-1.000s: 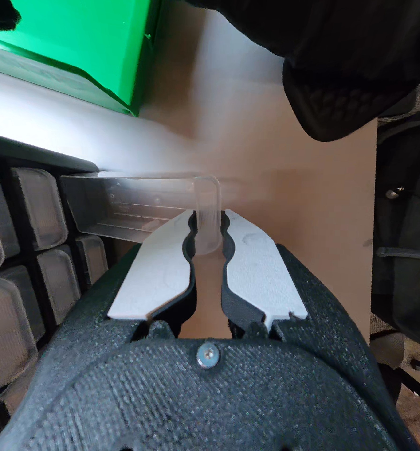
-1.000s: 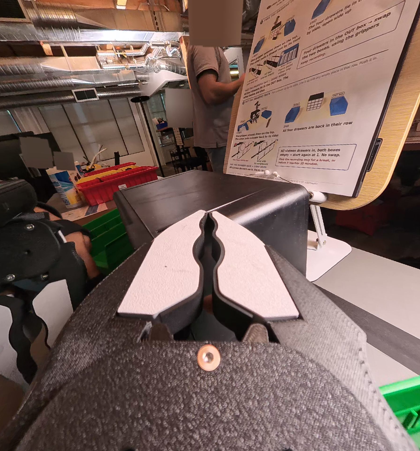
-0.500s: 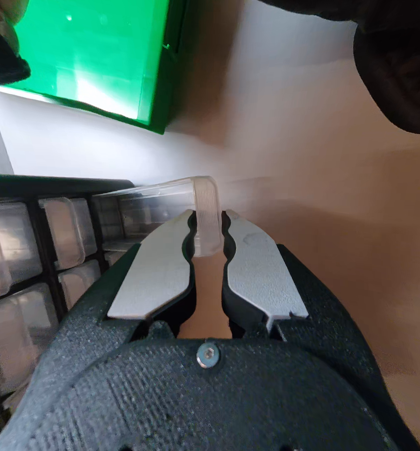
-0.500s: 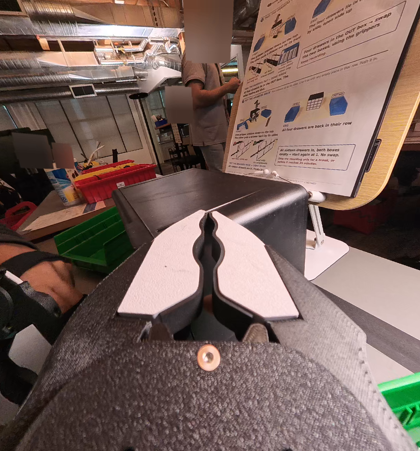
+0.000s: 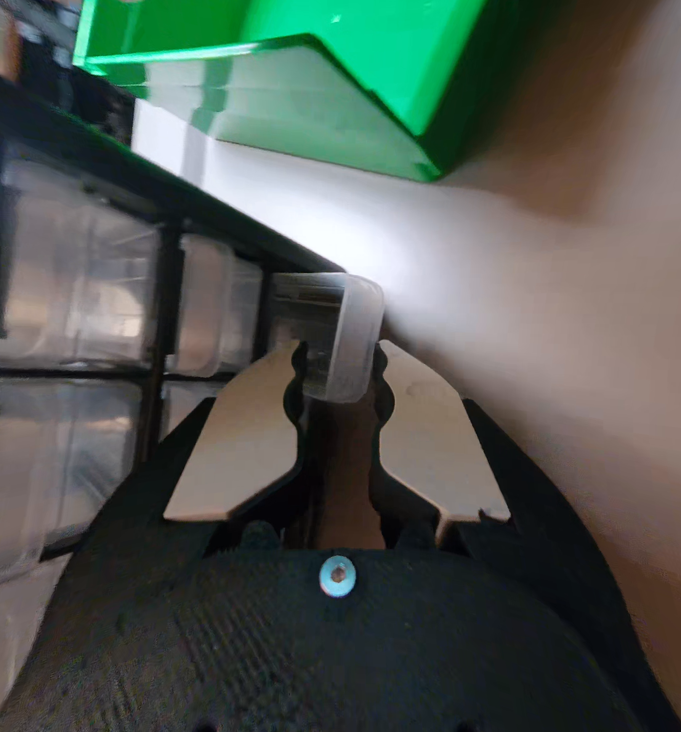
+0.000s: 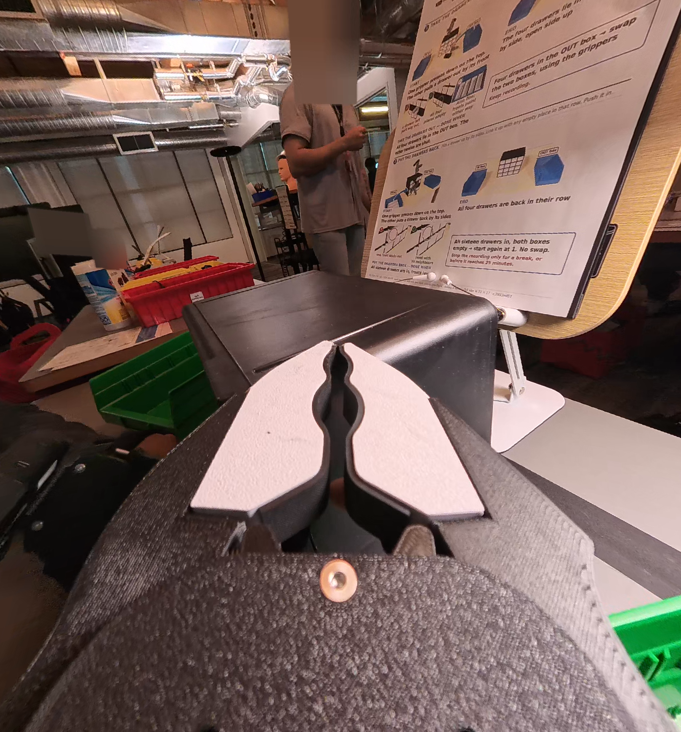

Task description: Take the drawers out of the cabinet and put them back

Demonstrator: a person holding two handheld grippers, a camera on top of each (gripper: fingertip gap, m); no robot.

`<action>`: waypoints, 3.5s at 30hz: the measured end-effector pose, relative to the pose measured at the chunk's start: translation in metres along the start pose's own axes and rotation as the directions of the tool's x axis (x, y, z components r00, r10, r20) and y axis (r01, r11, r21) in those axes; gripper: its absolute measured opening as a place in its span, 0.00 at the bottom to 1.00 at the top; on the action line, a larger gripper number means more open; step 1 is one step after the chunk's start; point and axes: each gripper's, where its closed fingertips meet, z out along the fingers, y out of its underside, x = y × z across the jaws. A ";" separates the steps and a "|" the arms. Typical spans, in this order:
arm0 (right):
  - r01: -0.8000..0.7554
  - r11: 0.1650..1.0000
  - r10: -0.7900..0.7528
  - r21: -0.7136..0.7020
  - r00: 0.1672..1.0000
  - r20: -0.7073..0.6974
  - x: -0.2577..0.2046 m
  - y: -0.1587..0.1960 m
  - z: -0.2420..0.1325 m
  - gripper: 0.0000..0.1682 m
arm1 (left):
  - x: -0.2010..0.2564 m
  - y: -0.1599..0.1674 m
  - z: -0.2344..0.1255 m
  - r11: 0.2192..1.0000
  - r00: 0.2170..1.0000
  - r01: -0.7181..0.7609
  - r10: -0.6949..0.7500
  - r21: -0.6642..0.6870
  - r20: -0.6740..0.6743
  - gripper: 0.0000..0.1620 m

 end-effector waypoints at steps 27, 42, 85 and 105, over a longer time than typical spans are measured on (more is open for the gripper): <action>-0.025 1.000 0.024 0.013 0.999 0.027 0.000 0.000 0.000 0.00 | -0.013 0.003 0.004 0.787 0.616 -0.617 0.481 0.002 0.625 0.09; -0.023 1.000 0.023 0.011 0.999 0.030 0.000 0.000 0.000 0.00 | -0.016 0.006 0.006 0.695 0.480 -0.710 0.594 -0.111 0.646 0.06; 0.001 1.000 -0.001 -0.008 1.000 -0.003 0.005 0.000 -0.001 0.00 | -0.026 0.010 0.001 0.935 0.795 -0.351 0.274 0.042 0.541 0.00; 0.035 0.999 -0.036 -0.033 0.999 -0.033 0.005 0.000 0.000 0.00 | -0.128 -0.012 -0.158 0.724 0.812 0.320 -0.542 0.611 0.216 0.00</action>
